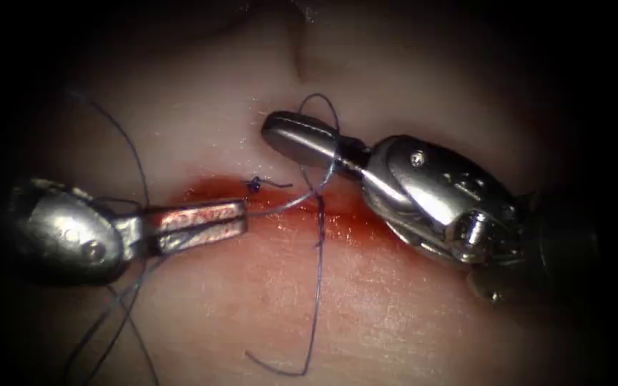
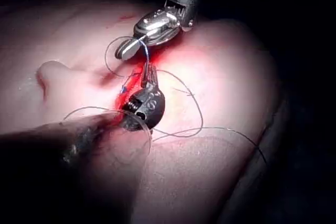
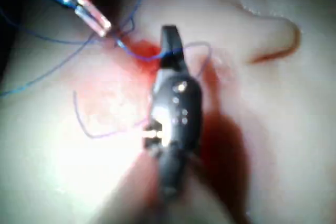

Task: Wound Closure

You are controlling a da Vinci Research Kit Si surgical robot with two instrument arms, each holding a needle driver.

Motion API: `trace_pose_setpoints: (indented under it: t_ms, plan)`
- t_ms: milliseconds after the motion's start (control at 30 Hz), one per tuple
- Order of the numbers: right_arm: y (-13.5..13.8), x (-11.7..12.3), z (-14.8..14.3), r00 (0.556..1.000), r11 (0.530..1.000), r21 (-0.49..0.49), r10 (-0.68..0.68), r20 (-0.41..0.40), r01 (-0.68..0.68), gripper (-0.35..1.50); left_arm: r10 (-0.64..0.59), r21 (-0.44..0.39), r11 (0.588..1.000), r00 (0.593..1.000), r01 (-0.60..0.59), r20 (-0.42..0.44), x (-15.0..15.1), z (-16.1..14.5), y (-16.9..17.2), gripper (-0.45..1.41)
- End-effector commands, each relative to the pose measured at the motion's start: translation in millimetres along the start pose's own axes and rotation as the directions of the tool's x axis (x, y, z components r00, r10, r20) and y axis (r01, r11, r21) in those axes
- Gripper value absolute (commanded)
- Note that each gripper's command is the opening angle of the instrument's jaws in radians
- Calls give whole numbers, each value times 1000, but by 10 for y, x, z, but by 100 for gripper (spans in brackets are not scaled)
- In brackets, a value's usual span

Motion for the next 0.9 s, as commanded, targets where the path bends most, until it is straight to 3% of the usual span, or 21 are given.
trace_pose_setpoints:
  t_ms: [33,233,400,567,700,900]
  plan:
    - [-6,-8,4,1000,999,33,7,3,-7,-33,-4,-1,1000,1000,4,0,-8,6,7,-45]
    - [-9,-9,9,999,978,207,19,37,-27,-21,-17,8,1000,1000,17,6,-38,7,8,-45]
    - [-11,-10,11,995,939,339,19,98,-51,2,-26,2,1000,999,26,18,-53,11,12,-45]
    - [-11,-7,12,988,904,426,-17,151,-49,12,-30,2,1000,999,30,18,-56,10,12,-45]
    - [-15,-5,12,974,869,491,-58,218,-58,37,-30,3,1000,999,30,19,-55,11,12,-45]
    - [-21,-3,16,948,809,583,-126,294,-74,39,-31,5,1000,999,31,20,-54,12,13,-45]
